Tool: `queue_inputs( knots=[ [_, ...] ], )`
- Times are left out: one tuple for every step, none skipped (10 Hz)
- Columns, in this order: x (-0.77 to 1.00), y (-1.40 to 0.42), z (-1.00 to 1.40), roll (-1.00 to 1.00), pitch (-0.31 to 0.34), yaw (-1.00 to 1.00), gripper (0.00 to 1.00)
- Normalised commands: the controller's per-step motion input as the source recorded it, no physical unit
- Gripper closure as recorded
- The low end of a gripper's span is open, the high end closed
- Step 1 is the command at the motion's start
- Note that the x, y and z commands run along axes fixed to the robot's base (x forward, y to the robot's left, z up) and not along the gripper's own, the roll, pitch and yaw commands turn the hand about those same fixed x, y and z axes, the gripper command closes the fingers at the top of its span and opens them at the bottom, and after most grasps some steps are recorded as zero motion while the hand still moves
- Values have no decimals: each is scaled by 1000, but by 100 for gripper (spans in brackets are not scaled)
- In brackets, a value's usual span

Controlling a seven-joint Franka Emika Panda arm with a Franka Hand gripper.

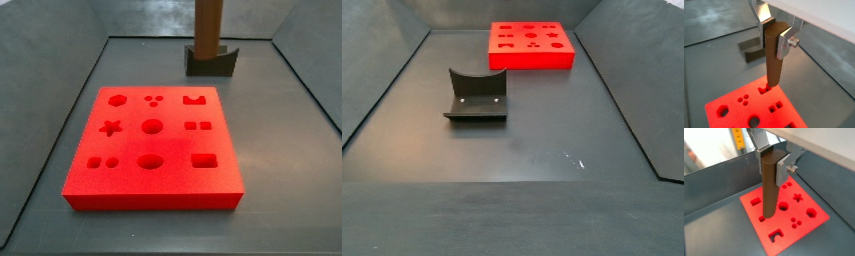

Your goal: Insert the oval object.

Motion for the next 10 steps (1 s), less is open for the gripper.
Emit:
queue_inputs(
  knots=[
    [103, 0, -251, -159, -94, -877, 100],
    [71, 0, -229, -100, -59, -820, 100],
    [17, 0, 0, -40, 0, 0, 100],
    [0, -60, -31, 0, 0, 0, 100],
    [0, -17, -194, 23, 134, -311, 100],
    [0, -57, 0, 219, 451, -391, 100],
    [0, -46, 0, 206, 493, -423, 100],
    [-37, -29, 0, 196, 500, -466, 100],
    [0, -14, -34, 189, 447, -471, 100],
    [0, 0, -20, 0, 0, -71, 100]
  ],
)
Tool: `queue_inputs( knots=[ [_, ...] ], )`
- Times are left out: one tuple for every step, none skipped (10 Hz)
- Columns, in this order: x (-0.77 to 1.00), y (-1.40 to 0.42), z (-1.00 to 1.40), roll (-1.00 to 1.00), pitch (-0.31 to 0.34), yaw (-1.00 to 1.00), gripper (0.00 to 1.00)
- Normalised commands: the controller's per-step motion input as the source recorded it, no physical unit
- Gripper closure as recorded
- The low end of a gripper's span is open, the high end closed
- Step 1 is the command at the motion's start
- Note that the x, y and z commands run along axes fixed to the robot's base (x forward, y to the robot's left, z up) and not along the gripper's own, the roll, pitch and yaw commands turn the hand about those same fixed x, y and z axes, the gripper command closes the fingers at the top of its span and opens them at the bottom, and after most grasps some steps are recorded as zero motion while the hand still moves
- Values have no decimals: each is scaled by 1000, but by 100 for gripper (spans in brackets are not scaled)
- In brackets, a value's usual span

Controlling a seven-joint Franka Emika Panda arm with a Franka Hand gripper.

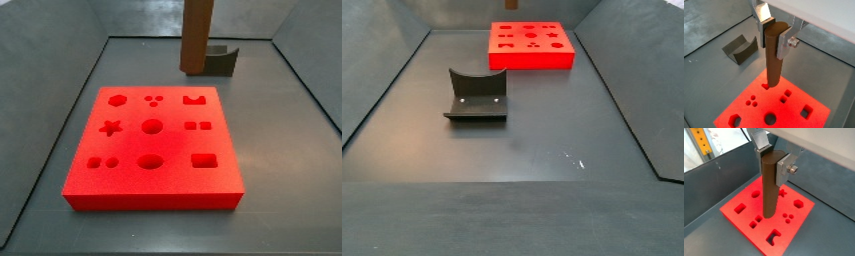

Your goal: Insert the oval object.

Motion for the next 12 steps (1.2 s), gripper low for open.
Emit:
queue_inputs(
  knots=[
    [-29, -234, -189, -9, -23, -17, 100],
    [0, -360, -177, 0, -33, 0, 100],
    [-71, -389, -191, -29, -91, 0, 100],
    [-166, -463, -209, -34, -139, 0, 100],
    [-260, -454, -163, -57, -181, 0, 100],
    [-294, -469, -203, -50, -180, 0, 100],
    [-334, -446, -186, -23, -153, 0, 100],
    [-343, -451, -137, 0, -120, 0, 100],
    [-269, -446, -157, 23, -97, 0, 100],
    [-249, -474, -171, 31, -93, 0, 100],
    [-223, -351, -160, 0, -106, 0, 100],
    [-37, 0, -26, -14, -36, 31, 100]
  ],
)
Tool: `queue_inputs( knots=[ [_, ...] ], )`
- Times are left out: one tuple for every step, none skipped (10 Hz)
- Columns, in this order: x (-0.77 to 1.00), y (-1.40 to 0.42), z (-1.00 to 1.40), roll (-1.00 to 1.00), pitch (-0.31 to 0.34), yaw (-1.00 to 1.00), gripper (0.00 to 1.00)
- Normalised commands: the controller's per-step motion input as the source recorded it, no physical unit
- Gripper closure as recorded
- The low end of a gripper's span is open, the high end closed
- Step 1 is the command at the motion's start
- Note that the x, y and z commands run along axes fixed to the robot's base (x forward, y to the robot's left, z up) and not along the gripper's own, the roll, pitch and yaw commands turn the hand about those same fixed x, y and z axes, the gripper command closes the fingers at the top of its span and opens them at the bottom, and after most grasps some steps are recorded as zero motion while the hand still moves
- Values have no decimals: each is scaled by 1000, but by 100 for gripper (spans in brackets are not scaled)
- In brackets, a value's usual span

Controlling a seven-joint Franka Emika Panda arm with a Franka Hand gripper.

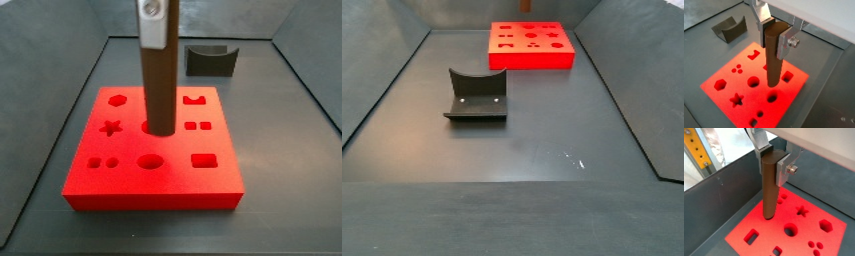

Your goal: Insert the oval object.

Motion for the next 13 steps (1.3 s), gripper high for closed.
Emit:
queue_inputs(
  knots=[
    [-17, -46, 0, 0, -7, 0, 100],
    [-63, -46, -83, 60, -13, 23, 100],
    [-151, -54, -197, 57, -34, 106, 100],
    [-146, -114, -274, 96, -37, 169, 100],
    [-77, -106, -337, 170, -20, 354, 100],
    [-17, 0, -183, 0, -20, 260, 100],
    [0, -6, -31, 0, 0, 0, 100],
    [-6, -126, -134, 56, -1, 0, 100],
    [-31, -163, -154, 69, -6, 0, 100],
    [0, -89, -71, 29, 0, 0, 100],
    [0, -57, -83, 9, 0, 0, 100],
    [0, 0, -51, 0, 0, 0, 100],
    [49, 0, 0, 0, 0, 0, 100]
  ],
)
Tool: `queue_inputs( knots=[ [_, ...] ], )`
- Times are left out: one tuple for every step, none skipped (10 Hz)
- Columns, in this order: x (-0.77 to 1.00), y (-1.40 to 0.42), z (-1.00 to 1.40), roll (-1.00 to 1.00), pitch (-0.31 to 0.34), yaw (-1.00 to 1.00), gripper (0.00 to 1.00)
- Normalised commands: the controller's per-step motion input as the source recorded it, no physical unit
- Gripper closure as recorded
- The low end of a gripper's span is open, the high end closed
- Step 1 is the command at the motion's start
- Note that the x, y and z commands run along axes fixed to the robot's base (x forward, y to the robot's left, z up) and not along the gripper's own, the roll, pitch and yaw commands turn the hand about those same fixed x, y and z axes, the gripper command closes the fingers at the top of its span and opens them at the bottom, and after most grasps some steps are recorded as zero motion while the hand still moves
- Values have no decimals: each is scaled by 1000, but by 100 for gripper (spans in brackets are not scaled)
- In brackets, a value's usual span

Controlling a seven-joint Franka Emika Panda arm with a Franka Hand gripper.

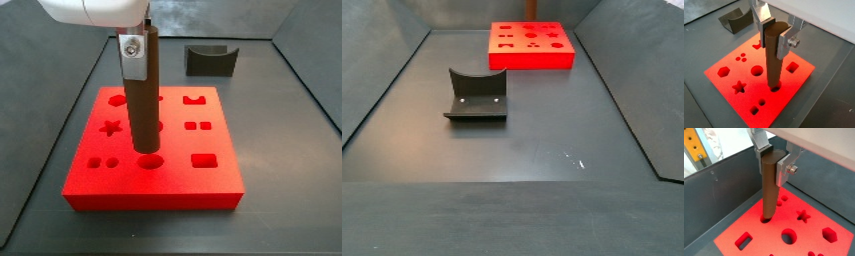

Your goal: Insert the oval object.

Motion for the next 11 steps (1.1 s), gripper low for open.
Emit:
queue_inputs(
  knots=[
    [143, -89, -171, 0, -21, 0, 100],
    [189, -83, -231, 0, -33, 0, 100],
    [74, 0, -154, 0, -6, 0, 100],
    [3, 0, -23, 0, 0, 0, 100],
    [0, 0, -23, 0, 0, 0, 100],
    [0, -60, -189, 53, 0, 0, 100],
    [0, -43, -206, 56, 0, 6, 100],
    [26, 0, -157, 9, 0, 0, 100],
    [0, 0, -114, 0, 0, 0, 100],
    [0, 0, -143, 0, 0, 0, 100],
    [0, -14, -143, 9, 0, 0, 100]
  ],
)
